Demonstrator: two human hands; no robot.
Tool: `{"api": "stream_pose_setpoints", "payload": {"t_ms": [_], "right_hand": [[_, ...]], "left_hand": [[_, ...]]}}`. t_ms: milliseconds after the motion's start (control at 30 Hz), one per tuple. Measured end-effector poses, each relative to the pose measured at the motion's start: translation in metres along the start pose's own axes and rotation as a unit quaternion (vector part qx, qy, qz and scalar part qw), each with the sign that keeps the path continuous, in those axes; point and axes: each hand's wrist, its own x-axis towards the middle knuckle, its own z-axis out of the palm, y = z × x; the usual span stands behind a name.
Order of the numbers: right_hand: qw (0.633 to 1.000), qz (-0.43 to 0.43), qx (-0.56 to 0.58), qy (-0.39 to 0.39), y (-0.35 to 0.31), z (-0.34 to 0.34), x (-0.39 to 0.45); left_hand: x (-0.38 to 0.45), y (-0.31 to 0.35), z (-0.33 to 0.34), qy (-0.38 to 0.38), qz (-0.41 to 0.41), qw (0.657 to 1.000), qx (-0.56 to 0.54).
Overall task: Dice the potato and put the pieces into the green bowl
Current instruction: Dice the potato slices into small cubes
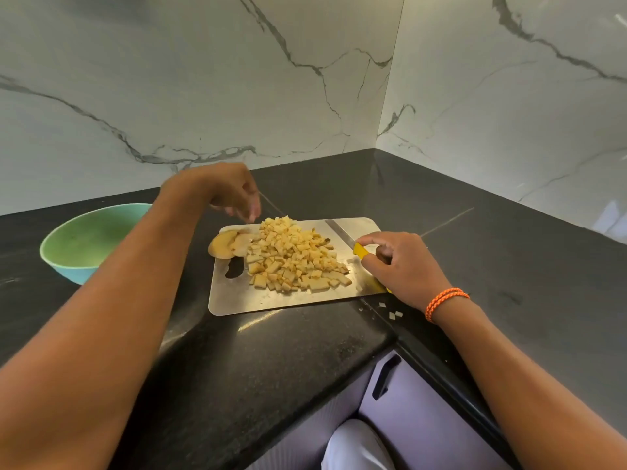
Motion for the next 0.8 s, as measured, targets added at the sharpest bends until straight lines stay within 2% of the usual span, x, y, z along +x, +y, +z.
{"api": "stream_pose_setpoints", "payload": {"t_ms": [100, 233, 700, 800], "right_hand": [[1.0, 0.003, -0.004, -0.001, -0.001, 0.001, 0.0], [1.0, 0.006, -0.009, 0.001, -0.003, -0.001, -0.001], [1.0, 0.01, -0.013, -0.002, -0.003, 0.0, -0.002], [1.0, 0.013, -0.005, 0.018, -0.002, 0.002, 0.0]], "left_hand": [[-0.004, -0.004, -0.001, -0.096, -0.091, 0.99, 0.058], [-0.002, -0.001, 0.006, -0.134, -0.098, 0.984, 0.07], [0.005, -0.001, 0.002, -0.084, -0.037, 0.995, 0.036], [-0.005, 0.01, -0.011, -0.031, 0.01, 0.999, -0.014]]}}
